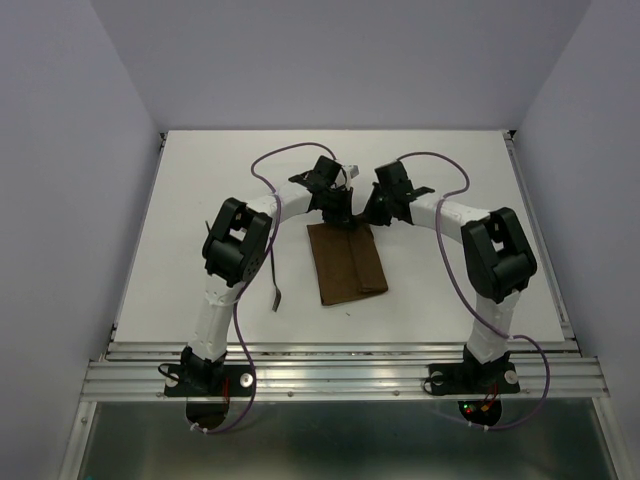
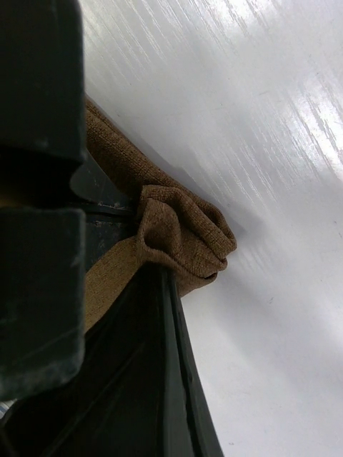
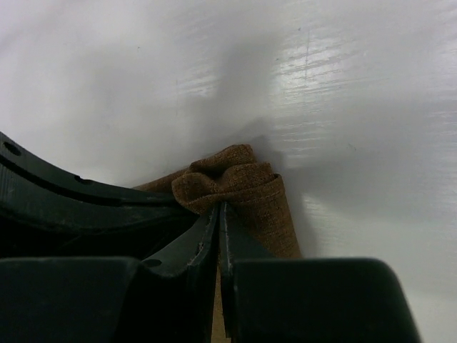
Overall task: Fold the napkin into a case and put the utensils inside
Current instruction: Smooth out the 2/3-rectangle-folded napkin at the center of the board.
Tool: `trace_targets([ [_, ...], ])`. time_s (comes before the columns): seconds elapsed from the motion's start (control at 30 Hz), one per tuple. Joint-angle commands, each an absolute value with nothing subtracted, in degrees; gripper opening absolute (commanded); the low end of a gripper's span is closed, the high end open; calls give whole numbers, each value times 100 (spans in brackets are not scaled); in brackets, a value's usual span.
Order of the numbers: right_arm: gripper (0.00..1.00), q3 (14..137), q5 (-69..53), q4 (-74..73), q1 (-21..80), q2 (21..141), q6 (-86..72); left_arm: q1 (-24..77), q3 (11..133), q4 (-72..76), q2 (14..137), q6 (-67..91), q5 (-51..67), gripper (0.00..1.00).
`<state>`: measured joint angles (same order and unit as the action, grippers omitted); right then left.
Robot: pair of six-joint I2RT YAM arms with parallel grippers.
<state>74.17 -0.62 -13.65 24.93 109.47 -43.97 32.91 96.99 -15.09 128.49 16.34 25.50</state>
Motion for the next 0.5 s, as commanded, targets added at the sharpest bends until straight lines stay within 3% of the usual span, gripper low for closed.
trace_targets([
  [0.0,9,7769,-246,-1151,2558,11135,-4394,3278,9615,-1670,12507,1477,2593,0],
  [0.47,9,7796,-79,-1257,2610,11452,-4342,3252,9686,-1898,12367,1415,2417,1],
])
